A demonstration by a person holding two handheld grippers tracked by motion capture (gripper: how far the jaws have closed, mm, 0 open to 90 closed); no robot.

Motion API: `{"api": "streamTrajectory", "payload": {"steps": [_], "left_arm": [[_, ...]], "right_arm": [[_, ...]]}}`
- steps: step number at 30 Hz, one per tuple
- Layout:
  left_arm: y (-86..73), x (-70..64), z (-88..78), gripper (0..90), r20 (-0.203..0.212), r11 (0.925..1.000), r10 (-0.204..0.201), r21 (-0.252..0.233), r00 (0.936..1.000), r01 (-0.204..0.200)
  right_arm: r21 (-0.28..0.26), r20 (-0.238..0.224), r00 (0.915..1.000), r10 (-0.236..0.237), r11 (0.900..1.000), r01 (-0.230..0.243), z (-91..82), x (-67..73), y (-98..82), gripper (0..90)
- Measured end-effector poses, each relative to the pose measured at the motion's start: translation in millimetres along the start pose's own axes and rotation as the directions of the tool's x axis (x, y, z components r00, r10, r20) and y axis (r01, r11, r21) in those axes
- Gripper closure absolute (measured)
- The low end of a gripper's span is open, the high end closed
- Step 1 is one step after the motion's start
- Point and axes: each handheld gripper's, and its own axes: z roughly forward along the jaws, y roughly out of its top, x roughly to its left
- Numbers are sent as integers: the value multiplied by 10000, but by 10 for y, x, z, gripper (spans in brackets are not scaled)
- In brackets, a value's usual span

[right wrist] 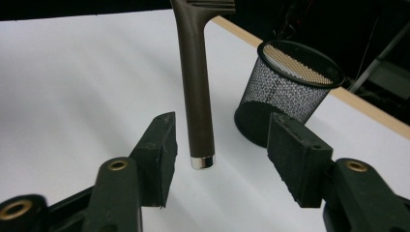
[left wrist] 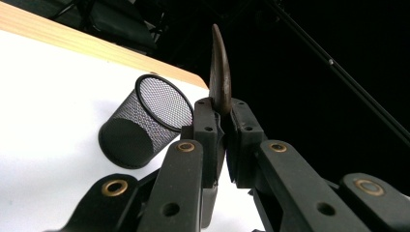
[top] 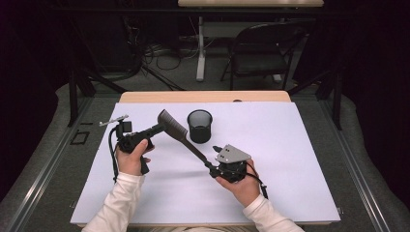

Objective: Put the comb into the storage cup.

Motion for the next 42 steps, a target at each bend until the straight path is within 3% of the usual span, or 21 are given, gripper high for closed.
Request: {"api": "streamTrajectory", "payload": {"steps": [8,18,26,31,37,42], "left_arm": [[25,8,-19,841,-71,9999,82,-75,9999,-83],[58,-22,-45,840,-329,9986,460,-239,9984,-468],[72,-72,-68,840,-816,9934,1083,-295,9908,-1110],[75,-78,-74,840,-876,9925,1155,-301,9894,-1185],[75,-93,-69,840,-801,9927,1146,-294,9902,-1172],[75,-92,-63,840,-797,9924,1185,-244,9898,-1207]], "right_arm": [[-153,-75,10000,-46,9999,45,-18,-26,6,388],[-190,-429,9940,1009,9946,-1017,-55,-106,-5,302],[-110,-631,9906,1213,9924,-1223,-72,-129,-7,256],[-188,-681,9880,1386,9899,-1402,-105,-161,-12,241],[-202,-632,9830,1726,9845,-1742,-129,-218,-31,190],[-7,-203,9884,1507,9886,-1508,-124,-208,-39,153]]}}
